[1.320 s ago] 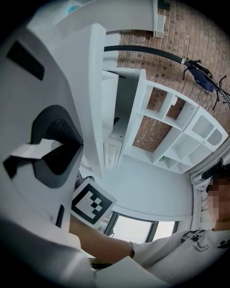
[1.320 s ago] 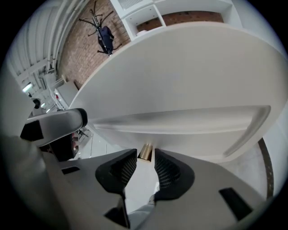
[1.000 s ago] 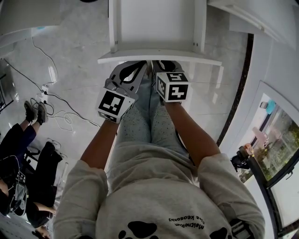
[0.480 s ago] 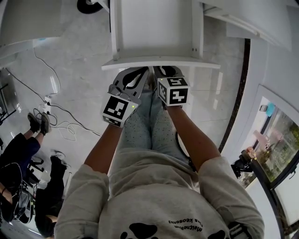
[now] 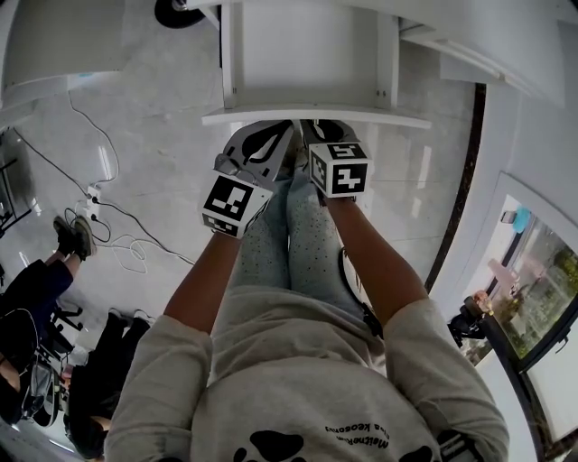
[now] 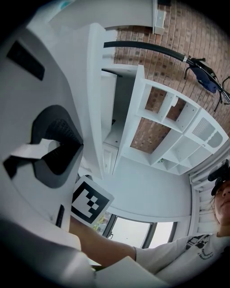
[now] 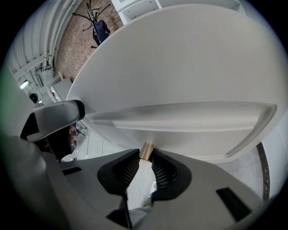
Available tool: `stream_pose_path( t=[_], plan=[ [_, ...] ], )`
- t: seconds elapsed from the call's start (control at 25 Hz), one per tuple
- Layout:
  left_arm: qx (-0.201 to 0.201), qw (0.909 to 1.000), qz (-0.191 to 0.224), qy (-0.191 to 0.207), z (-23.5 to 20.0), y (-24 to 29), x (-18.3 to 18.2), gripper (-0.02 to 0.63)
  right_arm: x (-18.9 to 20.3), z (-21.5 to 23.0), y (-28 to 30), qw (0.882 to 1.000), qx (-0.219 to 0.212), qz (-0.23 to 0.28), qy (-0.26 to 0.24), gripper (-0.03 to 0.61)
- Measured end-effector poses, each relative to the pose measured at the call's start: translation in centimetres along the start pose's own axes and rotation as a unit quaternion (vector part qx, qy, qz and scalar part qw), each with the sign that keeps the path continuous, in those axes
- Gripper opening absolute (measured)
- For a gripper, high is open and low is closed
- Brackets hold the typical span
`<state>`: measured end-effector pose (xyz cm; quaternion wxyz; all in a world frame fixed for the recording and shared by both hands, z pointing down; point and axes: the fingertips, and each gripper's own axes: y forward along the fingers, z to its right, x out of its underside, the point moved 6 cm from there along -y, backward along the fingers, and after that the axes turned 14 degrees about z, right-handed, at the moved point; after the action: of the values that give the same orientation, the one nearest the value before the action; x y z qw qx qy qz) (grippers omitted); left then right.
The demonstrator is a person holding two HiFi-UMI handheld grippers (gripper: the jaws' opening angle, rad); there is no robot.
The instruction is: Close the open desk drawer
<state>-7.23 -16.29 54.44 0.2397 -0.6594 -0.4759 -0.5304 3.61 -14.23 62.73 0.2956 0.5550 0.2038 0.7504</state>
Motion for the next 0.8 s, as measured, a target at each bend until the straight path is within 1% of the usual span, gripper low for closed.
stream_pose_path(
  t=[0.44, 0.8],
  plan=[
    [-0.018, 0.9998, 0.003, -0.009, -1.7, 2.1, -1.2, 0.018, -2.1, 0.9, 2.0, 1.0, -0.01, -0.008, -0.009, 0.1],
    [-0.027, 0.9996, 0.001, -0.012, -4.7, 5.2, -1.8, 0.018, -4.4, 2.0, 5.4, 0.999, -0.022, -0.014, -0.033, 0.086]
  ],
)
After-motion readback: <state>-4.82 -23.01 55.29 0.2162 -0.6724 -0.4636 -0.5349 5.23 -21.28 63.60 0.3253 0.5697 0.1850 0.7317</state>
